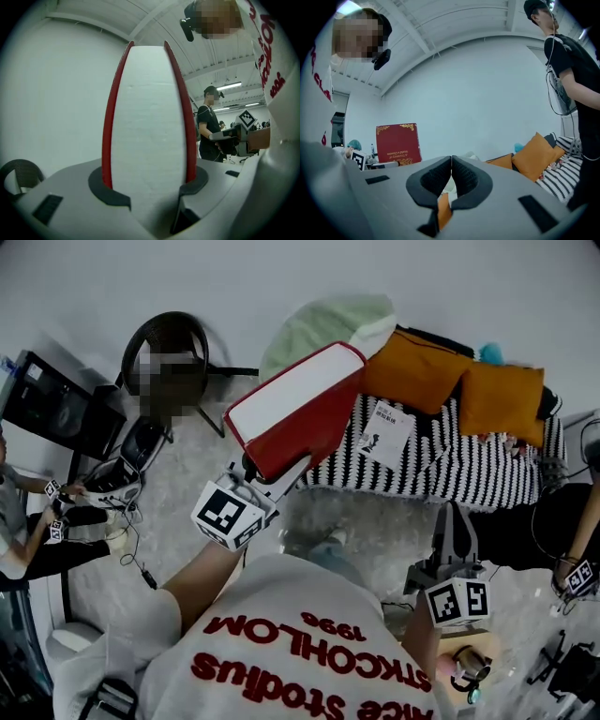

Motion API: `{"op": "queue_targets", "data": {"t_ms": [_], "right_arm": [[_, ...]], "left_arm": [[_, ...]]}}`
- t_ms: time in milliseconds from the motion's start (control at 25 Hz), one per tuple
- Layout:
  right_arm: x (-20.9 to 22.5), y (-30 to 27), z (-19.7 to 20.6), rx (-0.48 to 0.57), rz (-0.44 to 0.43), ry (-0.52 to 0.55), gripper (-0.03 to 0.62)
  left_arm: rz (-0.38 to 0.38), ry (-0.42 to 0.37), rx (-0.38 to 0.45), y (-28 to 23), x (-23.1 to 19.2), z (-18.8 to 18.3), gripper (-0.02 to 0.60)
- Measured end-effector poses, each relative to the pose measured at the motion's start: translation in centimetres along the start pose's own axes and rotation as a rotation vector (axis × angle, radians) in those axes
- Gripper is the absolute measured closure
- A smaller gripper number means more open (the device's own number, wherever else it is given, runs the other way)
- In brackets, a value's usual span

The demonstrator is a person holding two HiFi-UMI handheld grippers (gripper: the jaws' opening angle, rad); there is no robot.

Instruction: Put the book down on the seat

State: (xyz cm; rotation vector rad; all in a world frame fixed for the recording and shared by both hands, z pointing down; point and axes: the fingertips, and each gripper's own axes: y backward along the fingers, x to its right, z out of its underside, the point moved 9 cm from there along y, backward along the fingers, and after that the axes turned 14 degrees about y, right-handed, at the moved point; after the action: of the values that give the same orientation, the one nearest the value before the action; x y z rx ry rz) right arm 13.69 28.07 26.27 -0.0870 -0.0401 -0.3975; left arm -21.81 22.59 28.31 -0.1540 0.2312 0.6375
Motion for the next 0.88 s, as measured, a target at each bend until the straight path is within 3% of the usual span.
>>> {"op": "queue_targets", "data": {"t_ms": [880], "right_arm": [[13.3, -7.9, -2.6, 0.015, -0.036, 0.032, 0.568]], "left_arm": [[-0.021, -0.001, 0.029, -12.6, 1.1, -1.2, 0.342]]}}
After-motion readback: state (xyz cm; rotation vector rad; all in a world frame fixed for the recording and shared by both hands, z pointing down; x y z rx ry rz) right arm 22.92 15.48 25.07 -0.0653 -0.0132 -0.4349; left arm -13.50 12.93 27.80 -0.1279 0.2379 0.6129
